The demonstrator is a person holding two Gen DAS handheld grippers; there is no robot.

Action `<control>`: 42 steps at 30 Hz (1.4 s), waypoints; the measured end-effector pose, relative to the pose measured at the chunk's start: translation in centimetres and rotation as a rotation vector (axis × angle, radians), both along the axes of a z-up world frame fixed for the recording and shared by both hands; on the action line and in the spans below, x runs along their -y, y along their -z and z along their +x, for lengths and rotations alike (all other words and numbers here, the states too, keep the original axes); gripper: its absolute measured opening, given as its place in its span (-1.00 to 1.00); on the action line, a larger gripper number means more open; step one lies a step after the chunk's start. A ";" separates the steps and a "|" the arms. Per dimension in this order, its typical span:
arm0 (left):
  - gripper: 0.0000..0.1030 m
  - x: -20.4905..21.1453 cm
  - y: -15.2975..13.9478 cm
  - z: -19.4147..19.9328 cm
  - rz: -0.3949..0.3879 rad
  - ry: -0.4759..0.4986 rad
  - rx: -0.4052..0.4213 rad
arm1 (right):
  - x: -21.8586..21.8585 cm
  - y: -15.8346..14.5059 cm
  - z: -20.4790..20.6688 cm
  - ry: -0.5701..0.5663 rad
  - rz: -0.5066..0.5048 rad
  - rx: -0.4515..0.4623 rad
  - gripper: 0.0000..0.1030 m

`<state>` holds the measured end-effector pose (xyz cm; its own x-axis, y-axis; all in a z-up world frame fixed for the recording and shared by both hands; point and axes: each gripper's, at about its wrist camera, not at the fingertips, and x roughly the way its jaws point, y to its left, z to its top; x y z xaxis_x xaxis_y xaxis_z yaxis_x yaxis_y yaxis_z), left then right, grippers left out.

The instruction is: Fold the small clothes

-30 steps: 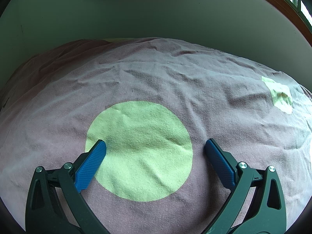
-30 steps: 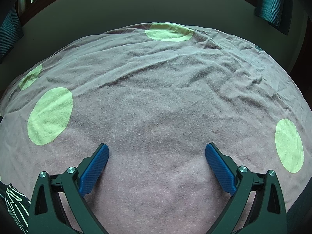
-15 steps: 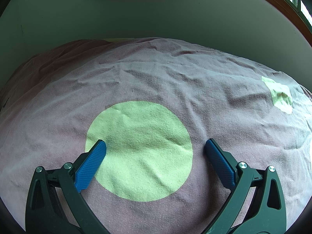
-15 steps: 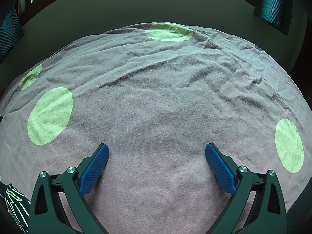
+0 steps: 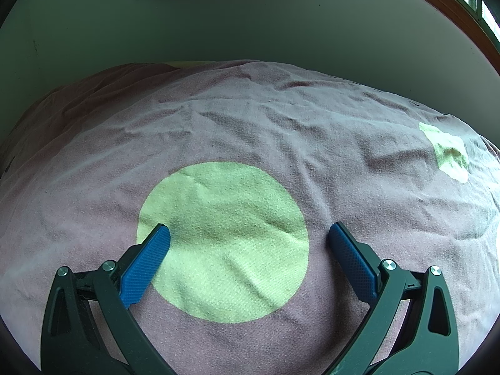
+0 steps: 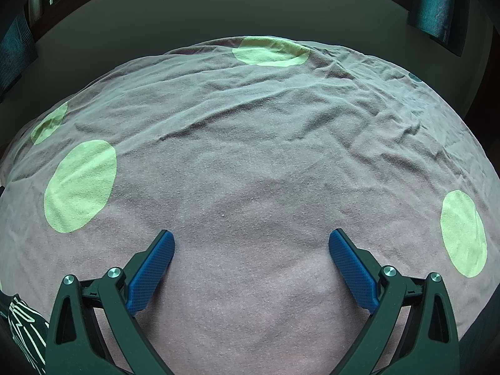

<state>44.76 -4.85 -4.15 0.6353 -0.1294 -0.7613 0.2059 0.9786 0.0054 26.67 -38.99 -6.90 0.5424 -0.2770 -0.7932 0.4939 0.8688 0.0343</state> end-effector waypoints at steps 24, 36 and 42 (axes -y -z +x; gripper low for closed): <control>0.96 -0.1 0.1 0.1 0.000 0.001 -0.001 | 0.1 -0.2 0.0 0.001 -0.001 0.001 0.92; 0.96 -0.1 0.0 0.1 0.000 0.002 -0.003 | 0.1 -0.2 -0.1 0.001 -0.001 0.001 0.92; 0.96 -0.3 0.0 0.2 -0.001 0.002 -0.003 | 0.0 -0.2 -0.1 0.002 -0.002 0.001 0.92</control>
<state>44.92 -4.58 -4.13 0.6329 -0.1314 -0.7630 0.2076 0.9782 0.0037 26.58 -39.04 -6.69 0.5428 -0.2794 -0.7920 0.4956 0.8679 0.0334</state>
